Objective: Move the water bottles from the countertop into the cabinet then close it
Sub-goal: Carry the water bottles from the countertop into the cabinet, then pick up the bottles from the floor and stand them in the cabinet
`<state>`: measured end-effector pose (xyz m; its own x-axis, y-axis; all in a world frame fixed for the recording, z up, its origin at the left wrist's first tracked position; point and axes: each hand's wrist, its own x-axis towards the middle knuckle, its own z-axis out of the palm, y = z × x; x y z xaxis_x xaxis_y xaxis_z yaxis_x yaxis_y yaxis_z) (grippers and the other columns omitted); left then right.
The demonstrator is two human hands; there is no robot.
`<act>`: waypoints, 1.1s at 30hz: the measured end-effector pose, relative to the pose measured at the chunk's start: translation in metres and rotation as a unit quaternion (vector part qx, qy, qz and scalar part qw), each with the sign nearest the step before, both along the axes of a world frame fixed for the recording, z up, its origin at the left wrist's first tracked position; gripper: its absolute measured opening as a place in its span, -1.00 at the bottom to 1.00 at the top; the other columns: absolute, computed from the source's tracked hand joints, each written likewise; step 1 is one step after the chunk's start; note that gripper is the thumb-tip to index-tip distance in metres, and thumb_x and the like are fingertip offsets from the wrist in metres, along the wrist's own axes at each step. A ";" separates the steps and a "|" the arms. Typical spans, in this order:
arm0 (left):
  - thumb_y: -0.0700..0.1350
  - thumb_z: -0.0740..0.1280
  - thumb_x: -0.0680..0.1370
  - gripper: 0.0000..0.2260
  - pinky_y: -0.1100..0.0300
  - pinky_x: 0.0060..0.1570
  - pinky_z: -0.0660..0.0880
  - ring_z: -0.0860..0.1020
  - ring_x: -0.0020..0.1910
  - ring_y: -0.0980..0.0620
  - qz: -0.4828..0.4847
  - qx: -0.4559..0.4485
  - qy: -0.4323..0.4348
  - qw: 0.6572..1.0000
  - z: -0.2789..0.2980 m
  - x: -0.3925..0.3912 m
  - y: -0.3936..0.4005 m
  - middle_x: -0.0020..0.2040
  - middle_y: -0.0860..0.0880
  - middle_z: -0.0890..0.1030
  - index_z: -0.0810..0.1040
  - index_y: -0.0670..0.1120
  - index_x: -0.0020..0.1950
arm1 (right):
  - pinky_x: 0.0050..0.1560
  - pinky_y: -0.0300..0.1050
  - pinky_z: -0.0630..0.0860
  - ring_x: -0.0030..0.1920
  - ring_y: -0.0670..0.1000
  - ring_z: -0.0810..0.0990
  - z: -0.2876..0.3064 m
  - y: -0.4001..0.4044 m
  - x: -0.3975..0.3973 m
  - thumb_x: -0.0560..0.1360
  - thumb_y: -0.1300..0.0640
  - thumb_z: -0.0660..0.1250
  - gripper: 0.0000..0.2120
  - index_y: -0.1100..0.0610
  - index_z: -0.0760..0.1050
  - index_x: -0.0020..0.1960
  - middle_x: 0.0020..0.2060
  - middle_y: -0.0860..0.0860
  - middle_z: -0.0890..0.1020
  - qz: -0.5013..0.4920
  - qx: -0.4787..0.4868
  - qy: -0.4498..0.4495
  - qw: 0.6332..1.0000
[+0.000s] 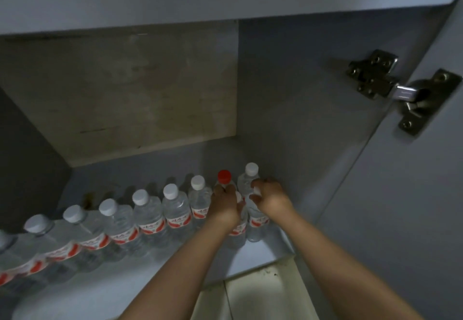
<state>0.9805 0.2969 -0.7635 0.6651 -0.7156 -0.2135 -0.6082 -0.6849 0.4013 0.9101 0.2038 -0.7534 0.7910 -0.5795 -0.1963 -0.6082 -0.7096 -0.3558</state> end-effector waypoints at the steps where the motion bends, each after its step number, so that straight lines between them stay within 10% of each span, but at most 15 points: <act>1: -0.05 0.14 0.64 -0.60 0.11 0.30 0.32 0.36 0.33 -0.18 -0.002 0.001 0.006 1.000 -0.001 0.000 -0.001 0.40 -0.26 0.26 0.22 -0.22 0.42 | 0.24 -0.12 0.38 0.24 0.19 0.47 -0.001 0.001 0.001 0.57 0.15 0.21 -0.64 0.16 0.38 0.35 0.26 0.24 0.46 -0.006 -0.001 -0.006 1.000; 11: -0.14 0.15 0.63 -0.64 0.19 0.30 0.28 0.34 0.36 -0.14 0.002 -0.015 0.025 1.000 0.011 -0.009 0.009 0.42 -0.24 0.27 0.28 -0.21 0.41 | 0.25 -0.14 0.39 0.28 0.21 0.44 -0.002 0.008 -0.008 0.57 0.17 0.20 -0.55 0.19 0.25 0.44 0.32 0.30 0.39 0.017 -0.049 -0.001 0.999; 15: -0.36 0.23 0.46 -0.63 0.14 -0.02 0.52 0.56 0.09 -0.31 0.020 -0.060 0.029 0.998 0.034 -0.013 0.039 0.10 -0.40 0.56 0.44 -0.38 0.27 | -0.27 -0.14 0.61 -0.19 0.32 0.66 0.017 0.023 -0.013 0.33 0.28 0.39 -0.51 0.36 0.47 0.24 -0.06 0.42 0.61 0.025 -0.101 0.012 0.994; 18: -0.28 0.16 0.54 -0.66 0.07 0.19 0.38 0.45 0.23 -0.21 0.014 0.020 0.015 1.000 0.063 -0.020 0.083 0.24 -0.28 0.48 0.40 -0.24 0.32 | 0.11 0.02 0.51 0.16 0.29 0.50 0.051 0.065 -0.023 0.49 0.20 0.24 -0.58 0.24 0.39 0.34 0.22 0.30 0.50 0.056 -0.111 0.064 0.990; 23: -0.15 0.09 0.63 -0.60 -0.05 0.50 0.06 0.07 0.53 -0.15 0.105 0.120 0.019 0.987 0.118 -0.052 0.187 0.54 -0.13 0.15 0.21 -0.09 0.48 | -0.03 0.27 0.58 0.00 0.36 0.65 0.101 0.156 -0.036 0.30 0.10 0.48 -0.66 0.28 0.64 0.00 -0.02 0.30 0.69 0.178 -0.093 0.120 0.972; 30: -0.04 -0.04 0.68 -0.60 0.00 0.55 -0.12 -0.10 0.57 -0.09 0.331 0.164 0.116 0.922 0.224 -0.164 0.365 0.59 0.00 0.03 0.11 -0.01 0.53 | 0.54 0.07 0.01 0.53 0.17 0.09 0.216 0.313 -0.078 0.62 -0.02 0.06 -0.52 0.15 0.18 0.48 0.51 0.15 0.18 0.413 -0.033 0.166 0.895; 33: -0.03 -0.04 0.68 -0.60 0.02 0.55 -0.09 -0.09 0.58 -0.09 0.453 0.165 0.142 0.865 0.259 -0.234 0.429 0.59 0.01 0.05 0.10 0.01 0.54 | 0.41 0.20 0.30 0.41 0.26 0.35 0.252 0.378 -0.111 0.56 0.02 0.19 -0.58 0.21 0.42 0.34 0.37 0.23 0.44 0.506 -0.045 0.108 0.854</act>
<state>0.7469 0.7255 -0.5049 0.8077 0.2015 -0.5541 0.3284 -0.9343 0.1388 0.7993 0.5822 -0.5015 0.8465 0.3601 -0.3921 0.2895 -0.9295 -0.2287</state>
